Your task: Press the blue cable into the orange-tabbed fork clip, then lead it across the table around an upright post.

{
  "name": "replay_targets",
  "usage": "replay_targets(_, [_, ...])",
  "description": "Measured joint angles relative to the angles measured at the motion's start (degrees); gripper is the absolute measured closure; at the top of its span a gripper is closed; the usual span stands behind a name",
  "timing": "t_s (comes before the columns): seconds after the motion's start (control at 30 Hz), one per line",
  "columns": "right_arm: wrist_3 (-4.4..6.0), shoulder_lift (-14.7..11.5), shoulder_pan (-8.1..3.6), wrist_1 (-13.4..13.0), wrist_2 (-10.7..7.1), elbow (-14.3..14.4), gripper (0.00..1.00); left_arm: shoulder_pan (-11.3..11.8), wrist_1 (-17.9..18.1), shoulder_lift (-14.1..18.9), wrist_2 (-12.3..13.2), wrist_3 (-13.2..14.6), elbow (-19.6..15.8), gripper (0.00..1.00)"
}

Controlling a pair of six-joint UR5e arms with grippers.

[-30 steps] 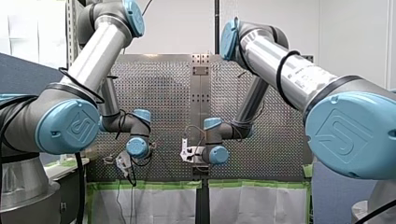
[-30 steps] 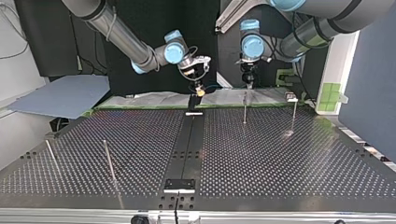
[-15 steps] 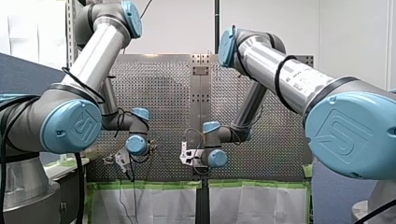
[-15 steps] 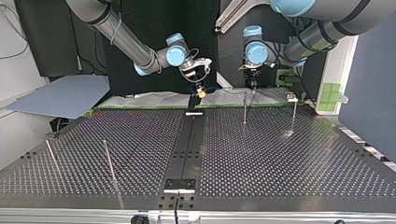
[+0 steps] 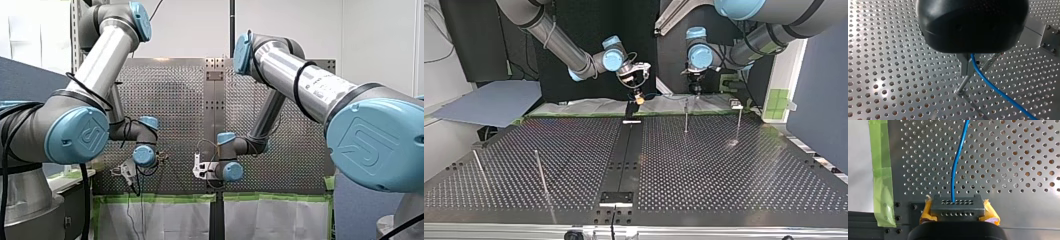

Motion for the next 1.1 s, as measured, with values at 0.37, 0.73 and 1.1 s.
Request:
replay_targets(0.37, [-0.15,0.10,0.00,0.21,-0.04,-0.12,1.00,0.13,0.81,-0.97,0.19,2.80,-0.80,1.00])
replay_targets(0.73, [-0.34,0.12,-0.27,0.39,0.00,-0.13,1.00,1.00,1.24,-4.62,1.48,1.93,1.71,1.00])
replay_targets(1.1, [-0.42,0.14,-0.45,0.52,-0.02,-0.48,1.00,1.95,0.17,-4.75,1.65,0.98,3.26,1.00])
